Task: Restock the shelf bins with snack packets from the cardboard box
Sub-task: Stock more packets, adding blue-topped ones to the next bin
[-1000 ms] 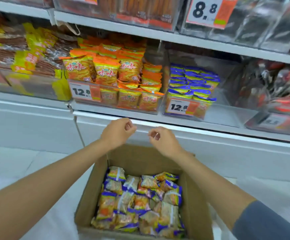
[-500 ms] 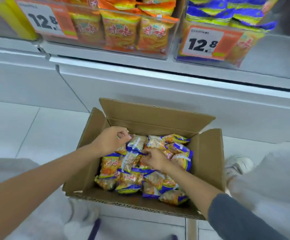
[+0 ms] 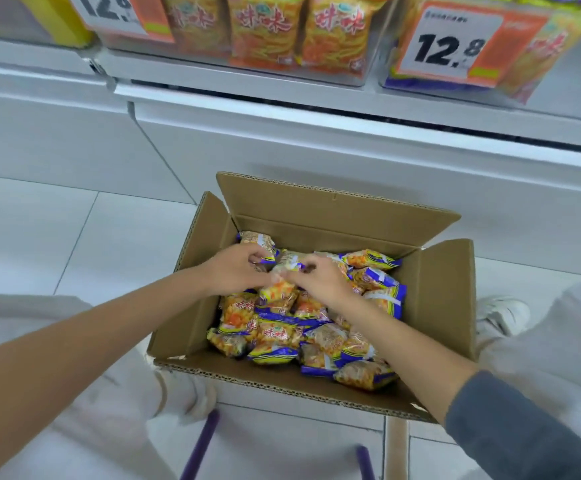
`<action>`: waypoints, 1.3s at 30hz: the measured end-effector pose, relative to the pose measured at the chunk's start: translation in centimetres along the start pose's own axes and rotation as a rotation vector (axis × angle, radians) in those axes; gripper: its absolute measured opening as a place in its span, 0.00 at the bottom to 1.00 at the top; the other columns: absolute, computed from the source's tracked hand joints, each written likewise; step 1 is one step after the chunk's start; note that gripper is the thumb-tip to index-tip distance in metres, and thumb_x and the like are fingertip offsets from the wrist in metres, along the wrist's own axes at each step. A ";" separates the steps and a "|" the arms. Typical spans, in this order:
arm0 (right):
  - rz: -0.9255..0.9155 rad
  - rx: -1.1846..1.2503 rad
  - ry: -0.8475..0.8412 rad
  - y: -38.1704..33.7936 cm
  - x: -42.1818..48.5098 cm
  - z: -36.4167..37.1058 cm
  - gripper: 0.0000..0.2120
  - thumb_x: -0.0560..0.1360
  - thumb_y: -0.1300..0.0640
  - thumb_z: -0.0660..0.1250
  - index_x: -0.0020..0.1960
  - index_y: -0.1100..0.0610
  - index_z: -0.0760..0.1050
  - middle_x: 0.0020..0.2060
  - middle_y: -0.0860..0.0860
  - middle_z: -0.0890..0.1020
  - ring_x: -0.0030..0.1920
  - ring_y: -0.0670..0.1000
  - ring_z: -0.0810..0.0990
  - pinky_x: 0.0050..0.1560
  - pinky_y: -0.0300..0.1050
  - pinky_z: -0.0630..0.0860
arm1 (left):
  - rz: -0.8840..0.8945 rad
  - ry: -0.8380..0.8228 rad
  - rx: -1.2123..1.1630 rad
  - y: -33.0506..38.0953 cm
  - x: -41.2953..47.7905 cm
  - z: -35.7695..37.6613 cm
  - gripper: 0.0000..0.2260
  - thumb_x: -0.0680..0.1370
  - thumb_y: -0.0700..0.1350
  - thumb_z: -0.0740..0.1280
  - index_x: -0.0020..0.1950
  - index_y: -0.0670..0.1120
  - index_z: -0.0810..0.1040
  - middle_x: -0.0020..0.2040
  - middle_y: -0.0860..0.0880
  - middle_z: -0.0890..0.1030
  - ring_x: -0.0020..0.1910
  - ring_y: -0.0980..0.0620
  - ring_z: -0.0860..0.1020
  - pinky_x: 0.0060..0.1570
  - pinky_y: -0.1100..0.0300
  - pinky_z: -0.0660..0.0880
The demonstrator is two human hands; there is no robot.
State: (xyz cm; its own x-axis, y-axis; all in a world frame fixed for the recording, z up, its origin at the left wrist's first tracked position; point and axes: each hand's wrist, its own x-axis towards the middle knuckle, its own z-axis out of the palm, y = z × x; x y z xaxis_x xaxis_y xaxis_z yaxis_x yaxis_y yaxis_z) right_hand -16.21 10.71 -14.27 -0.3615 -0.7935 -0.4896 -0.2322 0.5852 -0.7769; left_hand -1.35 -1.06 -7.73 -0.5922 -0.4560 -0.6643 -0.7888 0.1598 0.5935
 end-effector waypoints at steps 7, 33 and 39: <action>-0.003 0.303 -0.076 -4.0 -3.4 -6.9 0.13 0.76 0.56 0.69 0.60 0.51 0.75 0.55 0.48 0.79 0.54 0.50 0.78 0.49 0.49 0.78 | -0.030 -0.130 -0.325 3.2 -0.7 1.5 0.29 0.70 0.47 0.72 0.69 0.46 0.68 0.51 0.43 0.81 0.46 0.47 0.79 0.43 0.54 0.77; -0.099 -0.177 -0.170 1.7 -1.6 -3.0 0.10 0.81 0.61 0.60 0.55 0.56 0.80 0.50 0.48 0.82 0.38 0.34 0.76 0.38 0.26 0.69 | -0.054 0.301 -0.101 -1.5 0.3 0.7 0.23 0.68 0.47 0.79 0.59 0.45 0.76 0.57 0.47 0.79 0.54 0.51 0.77 0.53 0.55 0.76; -0.236 -0.067 0.115 -2.8 -3.6 -9.6 0.06 0.78 0.53 0.68 0.54 0.48 0.77 0.40 0.44 0.81 0.35 0.40 0.76 0.39 0.43 0.74 | 0.063 0.335 -0.131 2.9 -0.7 0.3 0.31 0.66 0.53 0.80 0.64 0.48 0.71 0.55 0.51 0.79 0.52 0.50 0.78 0.50 0.54 0.77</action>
State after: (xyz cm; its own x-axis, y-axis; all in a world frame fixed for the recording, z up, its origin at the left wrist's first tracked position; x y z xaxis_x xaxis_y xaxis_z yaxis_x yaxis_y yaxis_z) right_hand -22.91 13.55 -6.55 -0.3895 -0.8872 -0.2473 -0.3801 0.3994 -0.8343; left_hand -3.27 -0.01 -5.69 -0.5350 -0.7137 -0.4521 -0.7121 0.0930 0.6959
